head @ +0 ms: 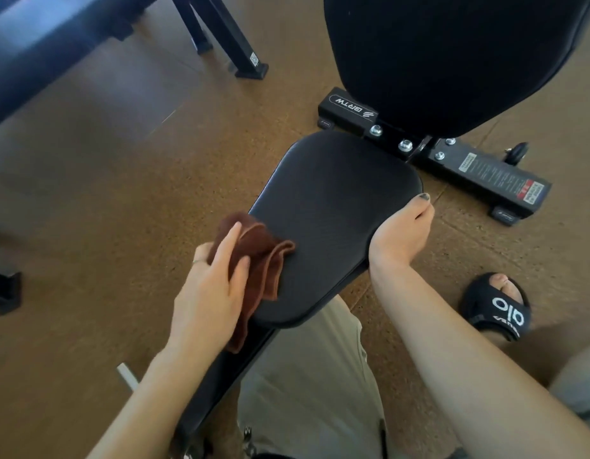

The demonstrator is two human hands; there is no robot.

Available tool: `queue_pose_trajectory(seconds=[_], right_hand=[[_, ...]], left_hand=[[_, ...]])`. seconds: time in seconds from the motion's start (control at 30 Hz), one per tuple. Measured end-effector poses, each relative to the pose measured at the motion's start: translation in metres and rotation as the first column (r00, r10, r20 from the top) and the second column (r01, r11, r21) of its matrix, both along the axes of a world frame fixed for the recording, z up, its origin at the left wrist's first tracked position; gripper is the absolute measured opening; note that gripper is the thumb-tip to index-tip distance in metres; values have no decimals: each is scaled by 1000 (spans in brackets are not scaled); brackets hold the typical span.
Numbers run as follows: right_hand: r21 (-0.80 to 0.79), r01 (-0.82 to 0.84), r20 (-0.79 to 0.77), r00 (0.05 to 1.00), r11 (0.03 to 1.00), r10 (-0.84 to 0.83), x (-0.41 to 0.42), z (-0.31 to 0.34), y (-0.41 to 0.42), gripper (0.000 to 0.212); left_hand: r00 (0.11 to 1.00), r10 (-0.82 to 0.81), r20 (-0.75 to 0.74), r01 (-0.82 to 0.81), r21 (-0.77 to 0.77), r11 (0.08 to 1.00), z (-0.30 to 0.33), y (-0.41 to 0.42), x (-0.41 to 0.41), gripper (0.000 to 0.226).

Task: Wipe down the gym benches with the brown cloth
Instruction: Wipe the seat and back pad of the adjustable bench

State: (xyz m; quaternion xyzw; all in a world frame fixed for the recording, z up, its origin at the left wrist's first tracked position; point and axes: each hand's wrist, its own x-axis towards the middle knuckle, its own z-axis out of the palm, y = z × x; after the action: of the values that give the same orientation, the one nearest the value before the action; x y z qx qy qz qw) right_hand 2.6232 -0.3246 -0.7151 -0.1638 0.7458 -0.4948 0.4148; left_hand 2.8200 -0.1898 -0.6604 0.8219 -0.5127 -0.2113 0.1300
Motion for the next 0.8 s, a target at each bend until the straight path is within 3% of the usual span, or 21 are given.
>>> queue_pose_trajectory(seconds=[0.1, 0.2, 0.37, 0.47, 0.6, 0.7, 0.8], right_hand=[[4, 13, -3, 1000, 1000, -13, 2, -1, -1, 47], [-1, 14, -11, 1000, 1000, -14, 1, -3, -3, 46], [-14, -21, -17, 1000, 1000, 21, -3, -4, -2, 46], [-12, -20, -16, 1000, 1000, 20, -4, -3, -1, 47], [0, -7, -12, 1000, 1000, 7, -1, -2, -1, 47], [2, 9, -10, 1000, 1000, -9, 0, -3, -1, 47], [-3, 17, -22, 1000, 1000, -17, 2, -5, -3, 48]], left_hand=[[999, 39, -26, -39, -6, 999, 3, 11, -6, 55], [998, 0, 68, 2, -22, 1000, -7, -49, 2, 52], [999, 0, -48, 2, 41, 999, -17, -150, -4, 40], [994, -2, -112, 3, 10, 1000, -19, -112, 9, 40], [976, 102, -191, -127, -125, 984, -17, -20, 18, 39], [971, 132, -198, -169, -183, 968, -12, 33, -4, 47], [985, 116, -126, -139, -194, 971, -13, 27, -9, 49]])
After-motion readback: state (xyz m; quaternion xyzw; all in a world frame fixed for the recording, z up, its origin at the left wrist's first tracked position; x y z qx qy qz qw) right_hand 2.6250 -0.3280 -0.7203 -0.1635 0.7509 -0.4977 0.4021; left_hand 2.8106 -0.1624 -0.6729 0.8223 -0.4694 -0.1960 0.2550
